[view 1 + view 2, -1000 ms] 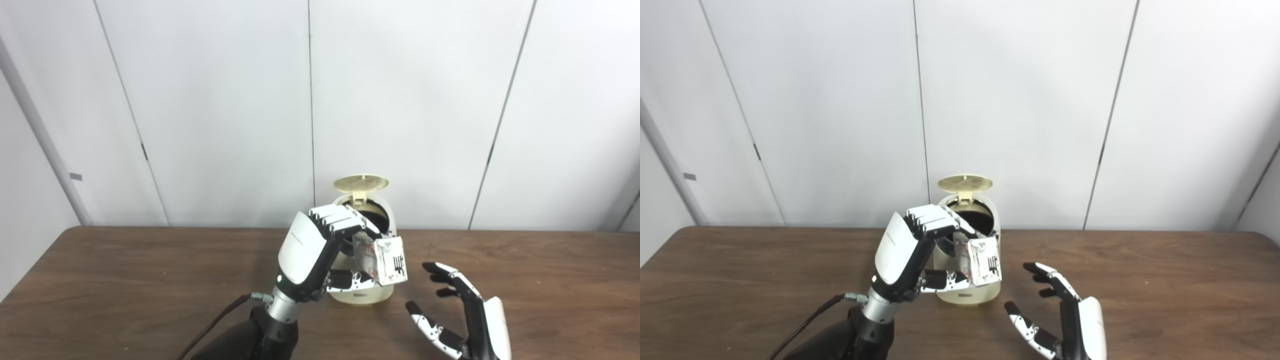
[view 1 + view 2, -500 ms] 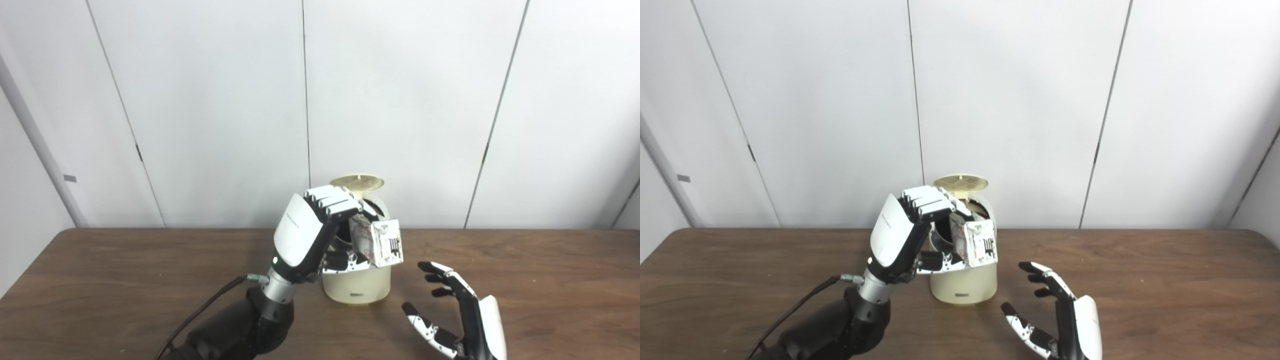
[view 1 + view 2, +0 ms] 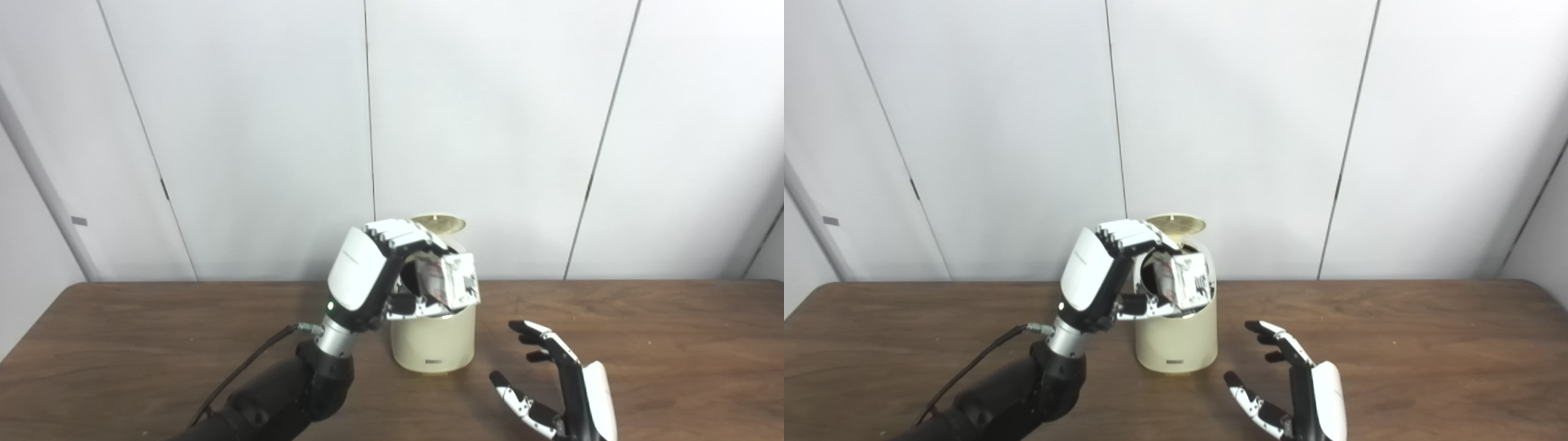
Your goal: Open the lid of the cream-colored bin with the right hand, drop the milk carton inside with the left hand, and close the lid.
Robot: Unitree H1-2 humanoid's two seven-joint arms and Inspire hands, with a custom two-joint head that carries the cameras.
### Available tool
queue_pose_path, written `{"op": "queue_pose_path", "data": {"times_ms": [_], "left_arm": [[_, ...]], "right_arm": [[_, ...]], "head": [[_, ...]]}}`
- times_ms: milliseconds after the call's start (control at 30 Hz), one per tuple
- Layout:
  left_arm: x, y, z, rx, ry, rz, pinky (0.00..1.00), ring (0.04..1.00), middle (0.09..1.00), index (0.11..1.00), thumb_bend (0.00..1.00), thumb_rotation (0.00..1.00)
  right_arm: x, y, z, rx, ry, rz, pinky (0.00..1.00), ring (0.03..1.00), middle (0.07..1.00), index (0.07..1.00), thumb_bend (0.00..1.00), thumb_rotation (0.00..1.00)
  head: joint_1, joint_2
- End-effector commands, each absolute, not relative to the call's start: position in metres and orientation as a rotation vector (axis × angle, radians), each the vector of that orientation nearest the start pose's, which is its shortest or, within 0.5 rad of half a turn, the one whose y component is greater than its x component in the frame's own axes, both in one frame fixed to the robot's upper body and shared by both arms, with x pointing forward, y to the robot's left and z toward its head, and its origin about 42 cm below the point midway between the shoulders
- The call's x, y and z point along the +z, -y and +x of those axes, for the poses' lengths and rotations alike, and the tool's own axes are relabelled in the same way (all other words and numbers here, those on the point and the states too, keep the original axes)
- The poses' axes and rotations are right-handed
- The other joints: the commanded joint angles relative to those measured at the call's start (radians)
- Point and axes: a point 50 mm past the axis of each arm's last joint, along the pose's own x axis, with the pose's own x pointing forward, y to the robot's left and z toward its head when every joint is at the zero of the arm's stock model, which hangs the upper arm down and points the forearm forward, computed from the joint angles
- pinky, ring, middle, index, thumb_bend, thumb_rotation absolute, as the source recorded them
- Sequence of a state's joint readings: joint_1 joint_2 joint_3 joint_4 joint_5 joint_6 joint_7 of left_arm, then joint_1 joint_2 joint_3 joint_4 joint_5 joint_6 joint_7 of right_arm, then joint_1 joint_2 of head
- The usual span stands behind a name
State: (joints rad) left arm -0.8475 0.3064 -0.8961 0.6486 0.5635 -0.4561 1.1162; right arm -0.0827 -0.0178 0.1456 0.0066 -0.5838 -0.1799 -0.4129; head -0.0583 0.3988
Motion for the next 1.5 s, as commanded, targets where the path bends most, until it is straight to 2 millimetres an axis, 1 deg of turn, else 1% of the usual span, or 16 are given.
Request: {"op": "queue_pose_path", "data": {"times_ms": [0, 200, 267, 367, 500, 633, 900, 1000, 1133, 1233, 1367, 1467], "left_arm": [[0.255, -0.122, 0.468, 0.026, 1.218, 0.644, 0.36, 0.462, 0.492, 0.458, 0.50, 0.00], [0.243, -0.125, 0.473, 0.044, 1.089, 0.609, 0.36, 0.455, 0.501, 0.456, 0.50, 0.00], [0.240, -0.126, 0.474, 0.045, 1.067, 0.610, 0.37, 0.456, 0.501, 0.457, 0.50, 0.00], [0.237, -0.128, 0.475, 0.043, 1.045, 0.614, 0.38, 0.461, 0.500, 0.455, 0.50, 0.00], [0.235, -0.129, 0.475, 0.039, 1.032, 0.611, 0.38, 0.465, 0.499, 0.453, 0.50, 0.00], [0.233, -0.129, 0.474, 0.040, 1.024, 0.603, 0.38, 0.463, 0.500, 0.451, 0.50, 0.00], [0.233, -0.129, 0.473, 0.044, 1.011, 0.587, 0.37, 0.455, 0.499, 0.457, 0.50, 0.00], [0.233, -0.128, 0.472, 0.040, 1.014, 0.582, 0.37, 0.456, 0.497, 0.460, 0.50, 0.00], [0.234, -0.126, 0.470, 0.029, 1.012, 0.572, 0.37, 0.453, 0.498, 0.462, 0.50, 0.00], [0.235, -0.122, 0.470, 0.024, 1.019, 0.569, 0.37, 0.450, 0.496, 0.465, 0.50, 0.00], [0.235, -0.118, 0.470, 0.020, 1.024, 0.565, 0.36, 0.450, 0.491, 0.470, 0.50, 0.00], [0.234, -0.115, 0.469, 0.021, 1.027, 0.567, 0.36, 0.449, 0.492, 0.469, 0.50, 0.00]], "right_arm": [[0.111, 0.165, 0.281, -0.184, 0.324, -0.498, 0.59, 0.712, 0.744, 0.720, 0.29, 0.14], [0.112, 0.166, 0.281, -0.183, 0.319, -0.495, 0.58, 0.705, 0.746, 0.723, 0.29, 0.14], [0.112, 0.167, 0.281, -0.181, 0.323, -0.497, 0.56, 0.693, 0.745, 0.723, 0.29, 0.14], [0.111, 0.167, 0.281, -0.182, 0.328, -0.495, 0.58, 0.700, 0.740, 0.717, 0.29, 0.12], [0.112, 0.166, 0.281, -0.183, 0.332, -0.501, 0.59, 0.712, 0.740, 0.712, 0.29, 0.12], [0.111, 0.165, 0.282, -0.184, 0.343, -0.501, 0.58, 0.707, 0.736, 0.708, 0.30, 0.12], [0.111, 0.165, 0.283, -0.183, 0.346, -0.496, 0.58, 0.701, 0.735, 0.709, 0.29, 0.15], [0.111, 0.164, 0.283, -0.181, 0.338, -0.496, 0.59, 0.708, 0.738, 0.712, 0.29, 0.17], [0.112, 0.163, 0.283, -0.180, 0.341, -0.500, 0.59, 0.714, 0.738, 0.712, 0.29, 0.16], [0.112, 0.161, 0.283, -0.179, 0.330, -0.494, 0.60, 0.715, 0.738, 0.718, 0.29, 0.18], [0.112, 0.160, 0.283, -0.177, 0.336, -0.491, 0.60, 0.717, 0.738, 0.717, 0.30, 0.14], [0.111, 0.159, 0.283, -0.180, 0.338, -0.500, 0.57, 0.697, 0.734, 0.714, 0.30, 0.12]], "head": [[-0.002, 0.003], [-0.003, 0.005], [-0.003, 0.006], [-0.003, 0.006], [-0.005, 0.010], [-0.003, 0.012], [-0.004, 0.013], [-0.003, 0.013], [-0.005, 0.013], [-0.011, 0.014], [-0.013, 0.016], [-0.015, 0.015]]}}
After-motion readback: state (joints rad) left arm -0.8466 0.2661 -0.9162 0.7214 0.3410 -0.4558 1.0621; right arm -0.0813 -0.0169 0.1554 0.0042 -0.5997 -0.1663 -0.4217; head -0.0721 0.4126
